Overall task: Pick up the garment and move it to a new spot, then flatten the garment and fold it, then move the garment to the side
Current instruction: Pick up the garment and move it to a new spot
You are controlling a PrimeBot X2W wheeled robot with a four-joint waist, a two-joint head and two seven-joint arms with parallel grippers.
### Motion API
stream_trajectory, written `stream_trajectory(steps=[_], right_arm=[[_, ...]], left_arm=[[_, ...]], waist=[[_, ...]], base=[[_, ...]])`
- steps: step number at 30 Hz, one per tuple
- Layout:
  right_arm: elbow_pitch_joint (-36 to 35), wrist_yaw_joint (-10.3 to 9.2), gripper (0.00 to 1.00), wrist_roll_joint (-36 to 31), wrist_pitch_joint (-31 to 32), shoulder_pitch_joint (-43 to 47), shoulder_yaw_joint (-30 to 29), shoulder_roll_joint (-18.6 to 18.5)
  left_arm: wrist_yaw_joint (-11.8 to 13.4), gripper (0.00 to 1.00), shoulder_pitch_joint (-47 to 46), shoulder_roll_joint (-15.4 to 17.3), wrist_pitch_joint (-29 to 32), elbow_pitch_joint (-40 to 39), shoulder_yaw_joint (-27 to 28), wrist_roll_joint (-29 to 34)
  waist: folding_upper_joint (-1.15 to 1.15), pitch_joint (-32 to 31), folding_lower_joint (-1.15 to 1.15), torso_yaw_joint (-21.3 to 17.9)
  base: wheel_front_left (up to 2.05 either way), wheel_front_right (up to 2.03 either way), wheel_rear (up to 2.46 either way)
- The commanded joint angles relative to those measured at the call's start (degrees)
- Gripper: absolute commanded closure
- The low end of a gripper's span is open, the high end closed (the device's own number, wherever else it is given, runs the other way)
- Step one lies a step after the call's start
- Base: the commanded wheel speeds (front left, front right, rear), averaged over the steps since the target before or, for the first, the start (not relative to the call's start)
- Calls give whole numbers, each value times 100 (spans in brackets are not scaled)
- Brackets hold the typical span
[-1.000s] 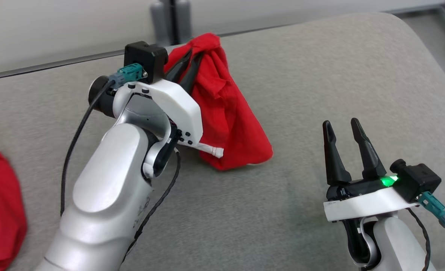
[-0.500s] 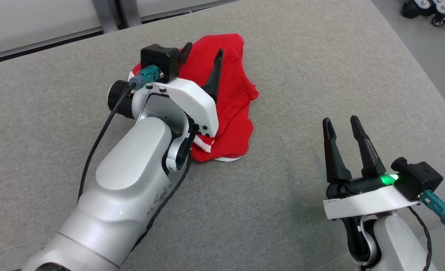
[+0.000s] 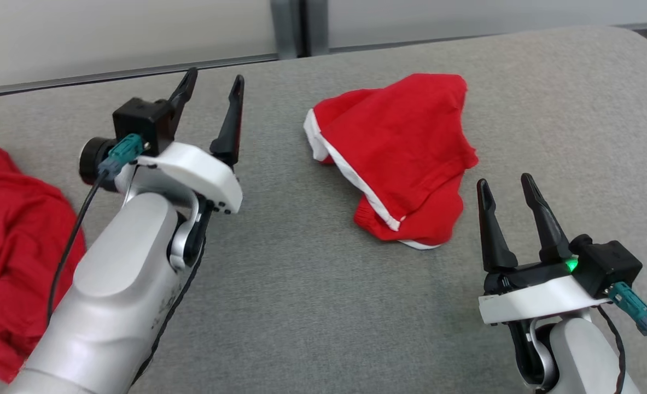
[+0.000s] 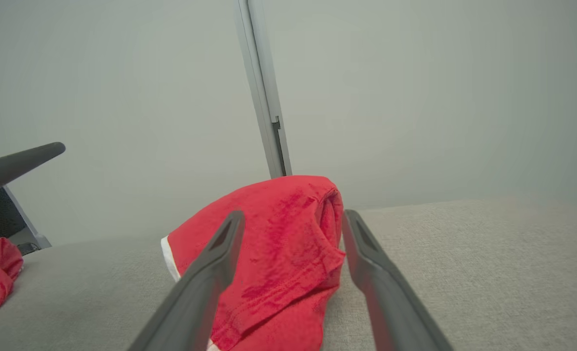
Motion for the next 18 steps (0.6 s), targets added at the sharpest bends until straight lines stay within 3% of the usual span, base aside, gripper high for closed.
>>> stream_trajectory(steps=[1, 9, 18], right_arm=[[10, 16, 0, -48, -10, 63, -35, -45], [57, 16, 0, -277, -10, 246, -176, -124], [113, 15, 0, -251, -9, 549, -286, -78]], left_arm=[[13, 0, 239, 77, -38, -106, 26, 109], [24, 0, 1905, 319, -51, -1380, 778, 777], [-251, 0, 3287, -242, -52, -2123, 1704, 1504]], waist=[[0, -272, 0, 424], [0, -398, 0, 836], [0, -586, 0, 887]], base=[[0, 0, 0], [0, 0, 0], [0, 0, 0]])
